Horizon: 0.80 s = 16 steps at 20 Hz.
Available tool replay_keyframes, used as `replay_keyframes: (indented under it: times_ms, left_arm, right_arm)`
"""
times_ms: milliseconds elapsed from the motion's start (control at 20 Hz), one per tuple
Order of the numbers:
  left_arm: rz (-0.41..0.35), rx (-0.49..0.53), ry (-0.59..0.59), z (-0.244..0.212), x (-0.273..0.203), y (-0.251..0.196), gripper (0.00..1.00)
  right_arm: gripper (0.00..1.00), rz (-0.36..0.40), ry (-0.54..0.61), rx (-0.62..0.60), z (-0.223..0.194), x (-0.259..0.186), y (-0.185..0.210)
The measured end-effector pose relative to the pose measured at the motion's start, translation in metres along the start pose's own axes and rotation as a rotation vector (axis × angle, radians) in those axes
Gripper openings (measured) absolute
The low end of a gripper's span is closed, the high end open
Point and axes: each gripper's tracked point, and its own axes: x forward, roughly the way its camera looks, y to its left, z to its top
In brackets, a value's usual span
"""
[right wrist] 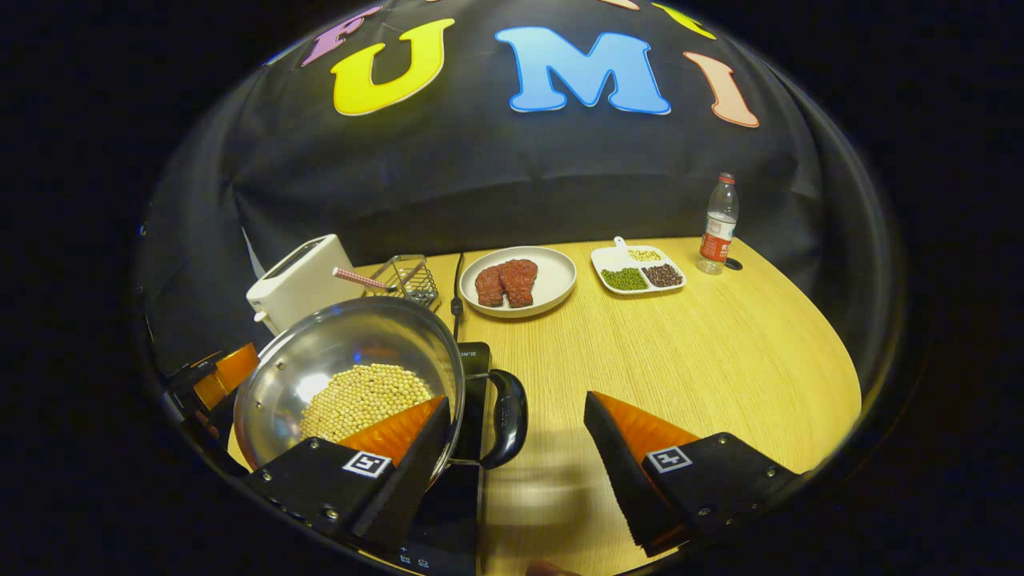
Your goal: First push the handle of the pot to place it horizontally, then grasp the pot with both hands and set it on the induction cooktop.
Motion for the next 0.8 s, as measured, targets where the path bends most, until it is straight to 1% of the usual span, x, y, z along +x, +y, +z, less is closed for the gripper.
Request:
replay_keyframes:
  times_ms: [50, 100, 150, 200, 250, 300, 350, 400, 450, 500, 650, 750, 800]
  left_arm:
    - [-0.005, -0.001, -0.019, 0.007, -0.007, -0.006, 0.97]
    - [-0.011, -0.001, -0.036, 0.012, -0.021, -0.014, 0.94]
    - [-0.016, -0.001, -0.057, 0.018, -0.031, -0.024, 1.0]
    - [-0.022, -0.001, -0.075, 0.024, -0.047, -0.037, 0.94]
    - [-0.028, 0.003, -0.092, 0.03, -0.063, -0.05, 0.97]
    - [-0.031, 0.006, -0.108, 0.033, -0.079, -0.061, 0.94]
    - [-0.04, 0.009, -0.122, 0.035, -0.095, -0.076, 0.97]
    - [-0.047, 0.013, -0.135, 0.035, -0.109, -0.089, 1.0]
    - [-0.055, 0.017, -0.149, 0.035, -0.124, -0.102, 0.97]
    - [-0.062, 0.018, -0.162, 0.034, -0.139, -0.116, 1.0]
    - [-0.094, 0.024, -0.186, 0.032, -0.186, -0.153, 0.94]
    - [-0.113, 0.039, -0.206, 0.028, -0.217, -0.176, 0.94]
    - [-0.122, 0.042, -0.221, 0.026, -0.234, -0.187, 0.97]
  right_arm:
    - [1.0, 0.018, -0.023, -0.019, 0.004, -0.007, -0.003]
    - [1.0, 0.027, -0.053, -0.033, 0.008, -0.016, -0.007]
    - [1.0, 0.045, -0.079, -0.041, 0.013, -0.025, -0.01]
    - [1.0, 0.064, -0.099, -0.044, 0.013, -0.036, -0.013]
    - [1.0, 0.079, -0.114, -0.049, 0.013, -0.047, -0.019]
    - [1.0, 0.085, -0.13, -0.058, 0.014, -0.059, -0.028]
    - [1.0, 0.09, -0.149, -0.069, 0.015, -0.07, -0.038]
    - [1.0, 0.092, -0.172, -0.081, 0.017, -0.081, -0.048]
    - [1.0, 0.093, -0.194, -0.094, 0.018, -0.091, -0.059]
    - [1.0, 0.09, -0.217, -0.105, 0.019, -0.105, -0.07]
    - [1.0, 0.079, -0.285, -0.13, 0.021, -0.143, -0.102]
    - [1.0, 0.067, -0.327, -0.145, 0.02, -0.167, -0.124]
    - [1.0, 0.06, -0.346, -0.151, 0.018, -0.179, -0.134]
